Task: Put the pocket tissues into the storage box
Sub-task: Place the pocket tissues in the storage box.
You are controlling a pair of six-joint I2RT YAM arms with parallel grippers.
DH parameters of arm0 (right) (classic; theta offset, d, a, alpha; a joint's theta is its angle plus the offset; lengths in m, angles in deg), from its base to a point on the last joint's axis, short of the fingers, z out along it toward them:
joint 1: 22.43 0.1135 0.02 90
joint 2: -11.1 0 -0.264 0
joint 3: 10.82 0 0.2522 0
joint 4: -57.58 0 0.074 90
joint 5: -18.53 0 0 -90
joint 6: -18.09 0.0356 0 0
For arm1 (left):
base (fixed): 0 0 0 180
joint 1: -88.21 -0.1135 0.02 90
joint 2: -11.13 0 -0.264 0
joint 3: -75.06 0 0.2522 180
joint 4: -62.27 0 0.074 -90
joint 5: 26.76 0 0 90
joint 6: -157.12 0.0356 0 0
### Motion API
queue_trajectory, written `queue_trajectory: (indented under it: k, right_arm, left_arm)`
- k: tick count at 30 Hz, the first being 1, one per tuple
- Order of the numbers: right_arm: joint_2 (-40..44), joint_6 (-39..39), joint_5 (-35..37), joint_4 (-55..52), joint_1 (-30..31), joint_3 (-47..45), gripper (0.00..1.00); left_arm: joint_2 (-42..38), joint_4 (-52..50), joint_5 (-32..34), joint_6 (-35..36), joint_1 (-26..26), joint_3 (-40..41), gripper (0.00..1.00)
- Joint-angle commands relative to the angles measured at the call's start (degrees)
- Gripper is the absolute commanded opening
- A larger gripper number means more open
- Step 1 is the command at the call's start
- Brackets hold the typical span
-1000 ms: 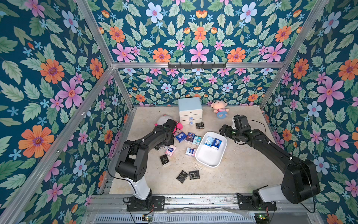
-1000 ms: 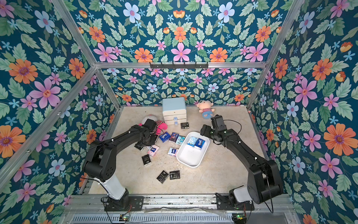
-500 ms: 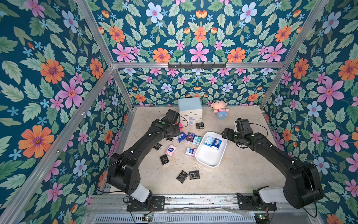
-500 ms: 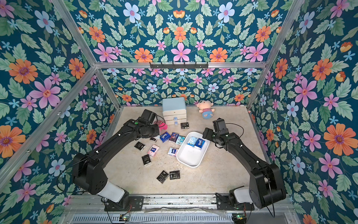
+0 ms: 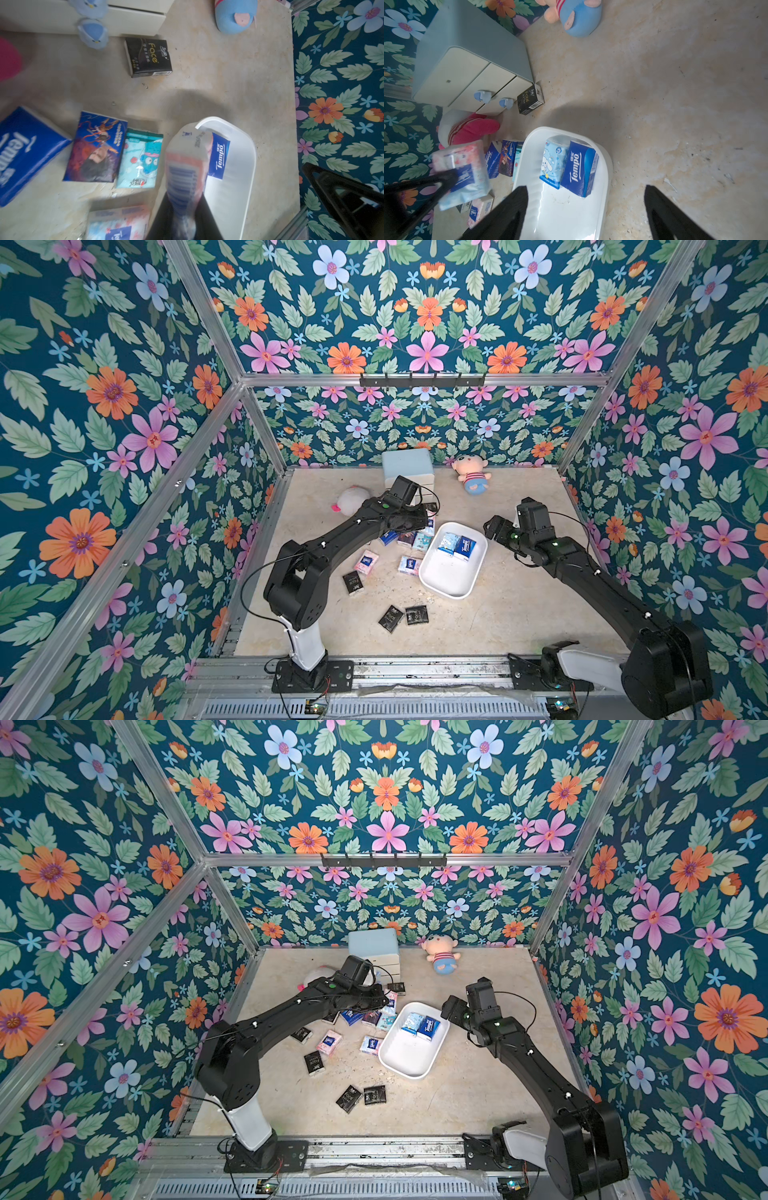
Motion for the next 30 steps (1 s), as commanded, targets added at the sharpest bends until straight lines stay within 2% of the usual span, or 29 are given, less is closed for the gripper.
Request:
queue_trajectory:
  k: [1, 8, 18, 30]
  right_arm:
    - [2.49, 1.78, 2.62, -0.39, -0.04, -1.29, 0.92]
    - [4.62, 3.89, 1.63, 0.87, -0.18, -5.27, 0.92]
    - [2.81, 2.95, 1.29, 1.36, -0.19, -4.83, 0.92]
    - [2.45, 1.51, 0.95, 0.27, -0.29, -4.34, 0.92]
  left_arm:
    - [3.24, 2.01, -4.77, 0.66, 1.60, -2.05, 0.16]
    - [10.94, 3.66, -6.15, 0.75, 3.54, -7.36, 0.16]
    - [18.48, -2.93, -5.13, 4.43, 3.55, -17.40, 0.20]
    - [16.62, -3.71, -4.11, 4.33, 4.63, -14.86, 0.22]
